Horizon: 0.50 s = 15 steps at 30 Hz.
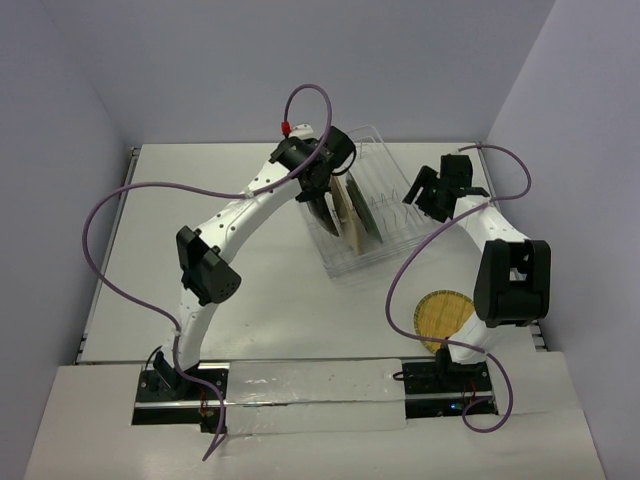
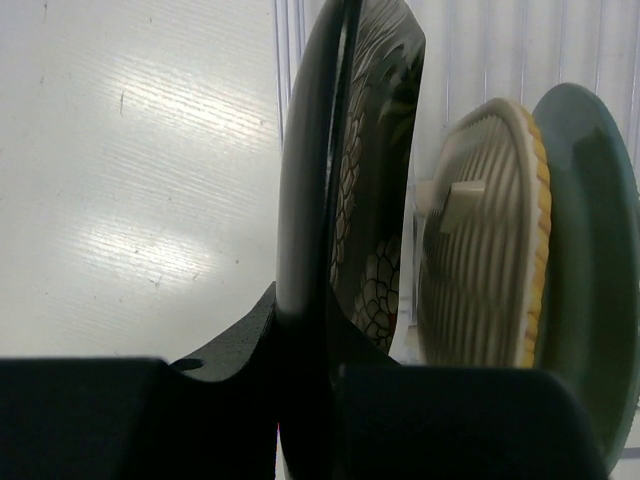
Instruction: Load the plates into the dish rack
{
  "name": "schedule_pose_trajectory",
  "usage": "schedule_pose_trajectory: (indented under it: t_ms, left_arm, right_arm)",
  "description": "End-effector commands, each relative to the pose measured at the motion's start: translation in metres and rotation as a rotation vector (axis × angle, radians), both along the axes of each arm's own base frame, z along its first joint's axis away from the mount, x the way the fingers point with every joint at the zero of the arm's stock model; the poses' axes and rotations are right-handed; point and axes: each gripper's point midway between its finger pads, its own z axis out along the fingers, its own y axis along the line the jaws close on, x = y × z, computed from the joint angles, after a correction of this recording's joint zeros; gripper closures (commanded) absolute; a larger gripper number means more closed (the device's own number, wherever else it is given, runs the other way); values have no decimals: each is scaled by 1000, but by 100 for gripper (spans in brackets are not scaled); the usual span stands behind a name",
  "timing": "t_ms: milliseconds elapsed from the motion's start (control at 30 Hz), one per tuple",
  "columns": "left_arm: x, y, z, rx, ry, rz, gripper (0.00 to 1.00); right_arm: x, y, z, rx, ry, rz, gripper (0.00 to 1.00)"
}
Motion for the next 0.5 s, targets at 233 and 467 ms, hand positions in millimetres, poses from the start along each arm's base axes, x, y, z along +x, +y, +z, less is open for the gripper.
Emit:
schedule_pose_trajectory:
  t_ms: [233,467]
  left_arm:
    - [6,-10,-3,-10,-31,32,100]
    - [18,-30,-13,17,-44,-90,100]
  right_arm:
    - [4,23,27,-12,-89,51,23]
    - [4,24,25,-14,-85,54,23]
